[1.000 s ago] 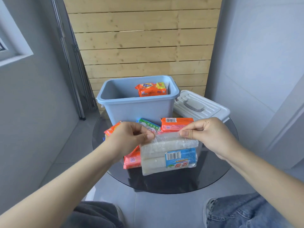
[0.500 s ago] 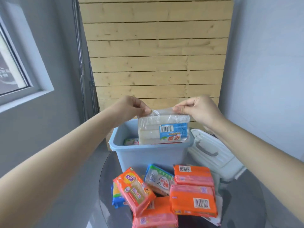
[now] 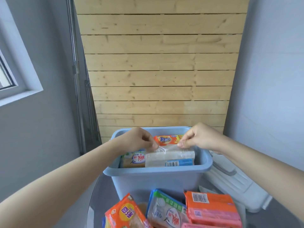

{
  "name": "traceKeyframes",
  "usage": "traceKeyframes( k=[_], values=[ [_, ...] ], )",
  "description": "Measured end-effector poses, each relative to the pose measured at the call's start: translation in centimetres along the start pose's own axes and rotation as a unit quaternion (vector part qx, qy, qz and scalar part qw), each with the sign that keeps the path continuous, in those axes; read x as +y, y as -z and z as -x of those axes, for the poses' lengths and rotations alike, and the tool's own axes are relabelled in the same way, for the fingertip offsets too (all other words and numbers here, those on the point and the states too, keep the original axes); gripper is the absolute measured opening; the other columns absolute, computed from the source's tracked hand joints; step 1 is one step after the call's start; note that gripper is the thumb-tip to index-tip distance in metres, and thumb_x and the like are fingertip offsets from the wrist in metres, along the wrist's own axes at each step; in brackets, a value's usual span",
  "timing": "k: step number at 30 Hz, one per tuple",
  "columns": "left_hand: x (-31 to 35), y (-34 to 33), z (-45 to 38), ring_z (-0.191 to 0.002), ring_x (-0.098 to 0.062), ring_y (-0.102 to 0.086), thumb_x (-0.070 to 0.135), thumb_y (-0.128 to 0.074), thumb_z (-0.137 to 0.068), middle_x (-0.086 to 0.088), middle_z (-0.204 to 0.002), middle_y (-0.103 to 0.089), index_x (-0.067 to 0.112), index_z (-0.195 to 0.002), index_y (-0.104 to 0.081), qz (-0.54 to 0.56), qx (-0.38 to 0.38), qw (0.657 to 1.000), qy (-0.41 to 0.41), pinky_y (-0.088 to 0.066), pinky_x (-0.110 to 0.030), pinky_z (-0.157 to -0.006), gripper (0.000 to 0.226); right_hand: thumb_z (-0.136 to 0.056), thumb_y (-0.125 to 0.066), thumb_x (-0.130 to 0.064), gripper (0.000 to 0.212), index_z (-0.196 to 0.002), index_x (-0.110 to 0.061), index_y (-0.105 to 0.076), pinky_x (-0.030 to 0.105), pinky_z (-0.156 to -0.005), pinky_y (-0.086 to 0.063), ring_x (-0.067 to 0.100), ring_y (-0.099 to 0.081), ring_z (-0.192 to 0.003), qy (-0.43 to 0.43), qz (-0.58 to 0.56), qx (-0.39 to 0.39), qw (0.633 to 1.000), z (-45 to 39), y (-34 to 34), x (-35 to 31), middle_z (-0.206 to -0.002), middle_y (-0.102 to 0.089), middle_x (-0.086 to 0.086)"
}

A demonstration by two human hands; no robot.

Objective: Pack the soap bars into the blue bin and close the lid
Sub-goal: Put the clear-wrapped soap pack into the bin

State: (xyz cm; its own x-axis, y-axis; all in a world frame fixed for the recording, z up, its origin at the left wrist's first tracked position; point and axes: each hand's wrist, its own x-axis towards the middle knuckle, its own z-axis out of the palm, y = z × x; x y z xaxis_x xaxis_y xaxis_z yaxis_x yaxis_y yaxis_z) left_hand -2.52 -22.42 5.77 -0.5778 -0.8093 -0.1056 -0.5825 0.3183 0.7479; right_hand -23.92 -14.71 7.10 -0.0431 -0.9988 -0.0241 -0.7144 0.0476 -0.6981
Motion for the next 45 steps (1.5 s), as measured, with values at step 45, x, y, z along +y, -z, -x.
traceKeyframes(
  k=[45],
  values=[
    [-2.9,-3.9,-3.0,-0.064,-0.02,-0.052,0.072,-0.028,-0.085,-0.006,-0.072,-0.052,0.013,-0.087,-0.043,0.17,-0.227,0.923,0.262,-0.046,-0.028,-0.062,0.061,-0.09,-0.055,-0.029,0.021,-0.096,-0.02,-0.072,0.028,-0.06,-0.053,0.016,-0.064,-0.047,0.026,-0.058,0.044,0.997,-0.8,-3.2,2.4,-0.071,-0.073,-0.006]
  ],
)
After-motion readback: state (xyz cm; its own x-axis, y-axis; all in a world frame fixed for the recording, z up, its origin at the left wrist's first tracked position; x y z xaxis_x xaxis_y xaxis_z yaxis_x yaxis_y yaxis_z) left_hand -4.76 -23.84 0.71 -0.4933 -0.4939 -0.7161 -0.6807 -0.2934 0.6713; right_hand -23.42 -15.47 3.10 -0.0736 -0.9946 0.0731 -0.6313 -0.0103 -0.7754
